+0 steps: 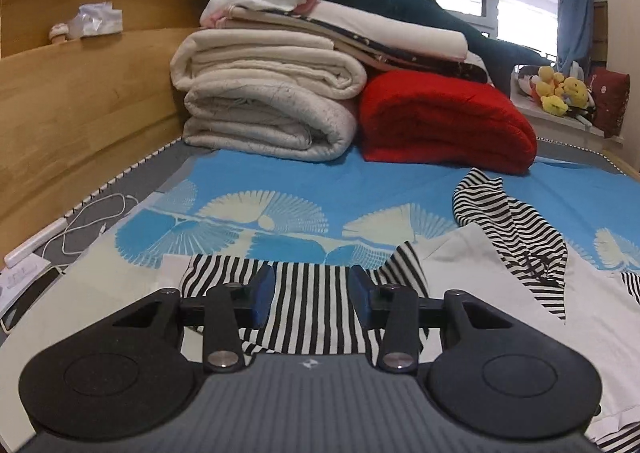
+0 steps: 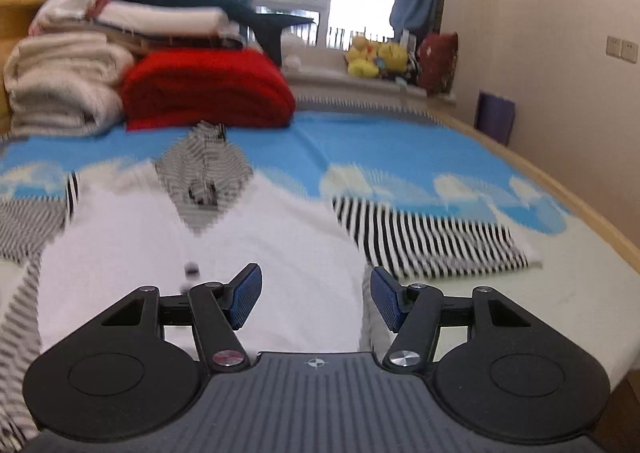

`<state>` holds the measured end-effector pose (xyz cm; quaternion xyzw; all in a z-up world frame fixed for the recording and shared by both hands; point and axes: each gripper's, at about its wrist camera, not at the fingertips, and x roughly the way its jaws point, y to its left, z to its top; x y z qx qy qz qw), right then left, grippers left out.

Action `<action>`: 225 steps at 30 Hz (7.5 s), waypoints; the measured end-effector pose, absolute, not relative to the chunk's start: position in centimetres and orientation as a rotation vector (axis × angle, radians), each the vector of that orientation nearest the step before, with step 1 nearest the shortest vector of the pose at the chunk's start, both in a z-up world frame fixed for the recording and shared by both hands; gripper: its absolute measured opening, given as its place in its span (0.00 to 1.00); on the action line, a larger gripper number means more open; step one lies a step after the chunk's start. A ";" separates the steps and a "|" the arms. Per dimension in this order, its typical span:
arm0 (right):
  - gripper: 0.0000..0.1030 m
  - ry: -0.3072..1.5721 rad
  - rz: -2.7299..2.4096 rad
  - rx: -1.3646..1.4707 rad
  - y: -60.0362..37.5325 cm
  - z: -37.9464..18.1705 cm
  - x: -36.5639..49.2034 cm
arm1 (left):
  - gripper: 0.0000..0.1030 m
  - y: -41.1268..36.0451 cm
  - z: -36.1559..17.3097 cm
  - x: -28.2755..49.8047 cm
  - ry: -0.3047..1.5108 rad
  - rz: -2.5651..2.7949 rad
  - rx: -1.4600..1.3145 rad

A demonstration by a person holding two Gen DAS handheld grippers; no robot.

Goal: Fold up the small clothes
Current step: 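Lower both tools toward the striped shirt's sleeves, then grasp the striped sleeve cuff with the left tool, then fold the held sleeve across the white vest front, open left tool, then grasp the other striped sleeve with the right tool, then fold that sleeve across the shirt body, open right tool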

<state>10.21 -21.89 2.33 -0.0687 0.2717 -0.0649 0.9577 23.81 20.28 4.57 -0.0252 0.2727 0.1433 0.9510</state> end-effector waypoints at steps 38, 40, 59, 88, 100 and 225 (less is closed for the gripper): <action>0.54 0.531 -0.129 -0.028 -28.0 3.9 15.1 | 0.22 30.4 -0.6 27.4 0.788 0.410 -0.467; 0.53 0.529 -0.111 -0.046 -27.7 3.8 15.0 | 0.22 33.0 -1.2 28.3 0.776 0.424 -0.589; 0.52 0.607 -0.101 -0.028 -30.5 3.2 16.4 | 0.29 42.7 -11.8 30.6 0.763 0.573 -1.058; 0.33 0.736 -0.047 0.133 -29.6 1.5 18.5 | 0.28 15.7 3.6 35.6 0.799 -0.182 -0.568; 0.46 0.892 0.221 0.205 -21.9 -3.0 25.7 | 0.28 22.5 2.6 37.1 0.902 0.063 -0.553; 0.04 0.379 -0.186 -0.110 -30.0 3.8 31.2 | 0.36 7.6 2.8 38.0 0.961 -0.162 -0.265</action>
